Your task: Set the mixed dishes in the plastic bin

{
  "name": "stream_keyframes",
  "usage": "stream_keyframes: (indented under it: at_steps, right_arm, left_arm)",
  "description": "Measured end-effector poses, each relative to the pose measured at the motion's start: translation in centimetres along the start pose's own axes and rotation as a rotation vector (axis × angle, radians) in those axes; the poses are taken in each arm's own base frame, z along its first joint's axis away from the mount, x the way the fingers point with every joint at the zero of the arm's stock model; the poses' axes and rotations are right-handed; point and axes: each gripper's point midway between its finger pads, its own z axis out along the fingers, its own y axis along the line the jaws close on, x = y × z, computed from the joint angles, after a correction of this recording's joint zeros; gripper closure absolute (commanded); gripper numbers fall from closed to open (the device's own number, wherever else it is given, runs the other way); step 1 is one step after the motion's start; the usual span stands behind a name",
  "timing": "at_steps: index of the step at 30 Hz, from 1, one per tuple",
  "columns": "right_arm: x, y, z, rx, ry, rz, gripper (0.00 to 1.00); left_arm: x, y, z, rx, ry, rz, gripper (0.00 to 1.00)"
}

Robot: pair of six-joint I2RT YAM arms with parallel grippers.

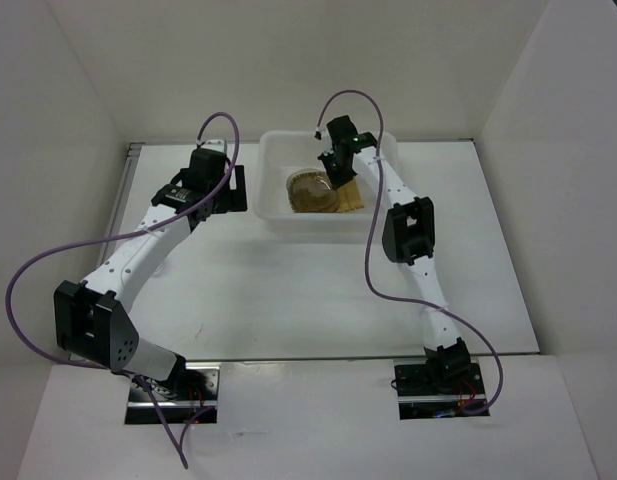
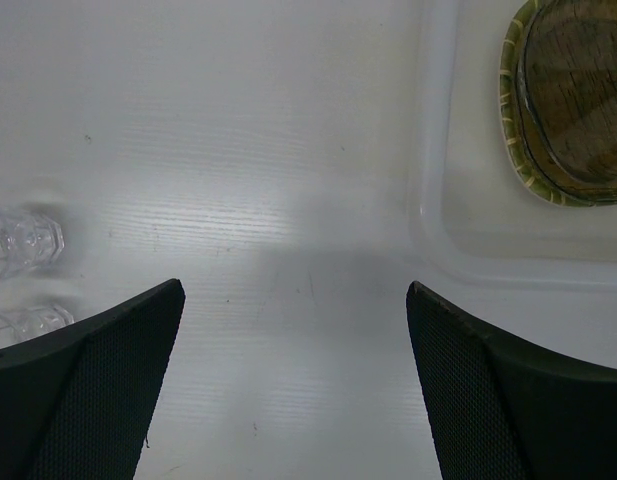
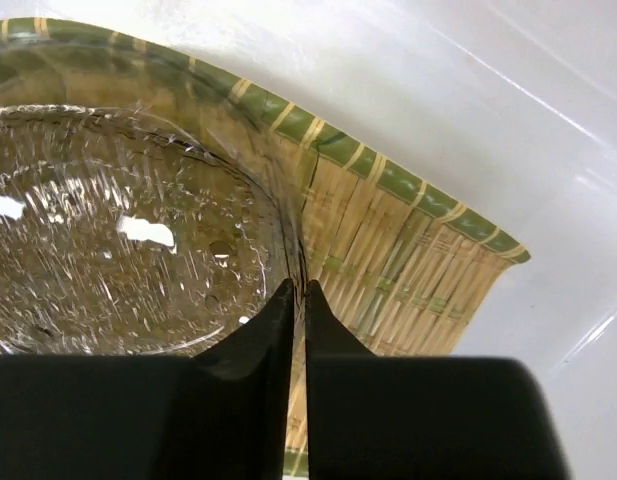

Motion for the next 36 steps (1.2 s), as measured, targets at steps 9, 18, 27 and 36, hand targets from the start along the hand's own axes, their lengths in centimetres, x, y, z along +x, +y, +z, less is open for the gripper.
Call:
stream_keyframes:
  at_steps: [9,18,27,36]
  right_arm:
    - [1.5,-0.1,-1.8,0.017,0.026,0.015,1.0]
    - [4.1,-1.7,-5.8,0.133,0.041,0.028,0.0]
    - [2.7,-1.1,-12.1,0.113,-0.085,0.021,0.06]
    - [4.3,3.9,-18.3,-0.137,-0.191,-0.041,0.35]
  left_arm:
    - [0.0,-0.1,0.0,0.004,0.001,0.0,0.02]
    - [0.0,-0.1,0.0,0.006,0.001,0.0,0.02]
    - [0.0,-0.1,0.0,0.007,0.001,0.0,0.04]
    - [0.4,-1.4,0.0,0.078,0.023,0.005,0.28]
